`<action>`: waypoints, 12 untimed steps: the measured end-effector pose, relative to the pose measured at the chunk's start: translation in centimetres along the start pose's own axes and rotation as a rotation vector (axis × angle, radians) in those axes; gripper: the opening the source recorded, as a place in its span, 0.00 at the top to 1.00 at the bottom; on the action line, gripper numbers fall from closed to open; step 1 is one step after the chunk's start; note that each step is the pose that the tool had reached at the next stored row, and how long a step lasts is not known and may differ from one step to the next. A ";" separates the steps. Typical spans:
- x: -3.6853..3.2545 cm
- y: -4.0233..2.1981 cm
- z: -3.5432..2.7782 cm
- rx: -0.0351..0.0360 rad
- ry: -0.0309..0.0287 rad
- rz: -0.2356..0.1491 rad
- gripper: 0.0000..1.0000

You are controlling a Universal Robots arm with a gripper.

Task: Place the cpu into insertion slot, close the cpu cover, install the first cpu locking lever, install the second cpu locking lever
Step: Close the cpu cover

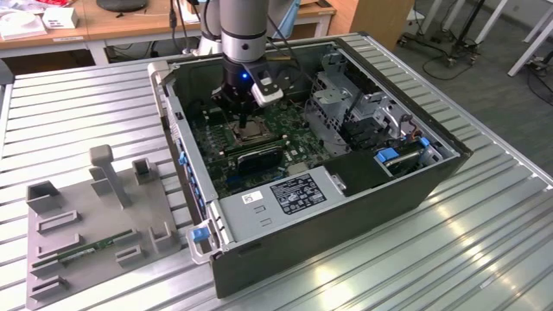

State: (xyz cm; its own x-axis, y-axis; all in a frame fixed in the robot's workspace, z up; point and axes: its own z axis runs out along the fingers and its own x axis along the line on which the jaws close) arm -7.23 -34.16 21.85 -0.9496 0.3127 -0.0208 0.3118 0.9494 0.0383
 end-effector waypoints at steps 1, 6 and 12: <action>0.01 0.00 0.03 -0.0010 0.0004 -0.014 0.89; 0.01 -0.01 0.13 -0.0053 0.0045 -0.099 0.89; 0.02 -0.01 0.20 -0.0087 0.0083 -0.188 0.89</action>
State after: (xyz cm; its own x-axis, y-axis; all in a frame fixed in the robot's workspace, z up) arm -7.25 -34.15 21.65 -0.9914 0.1294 -0.0202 0.1285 0.9908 0.0431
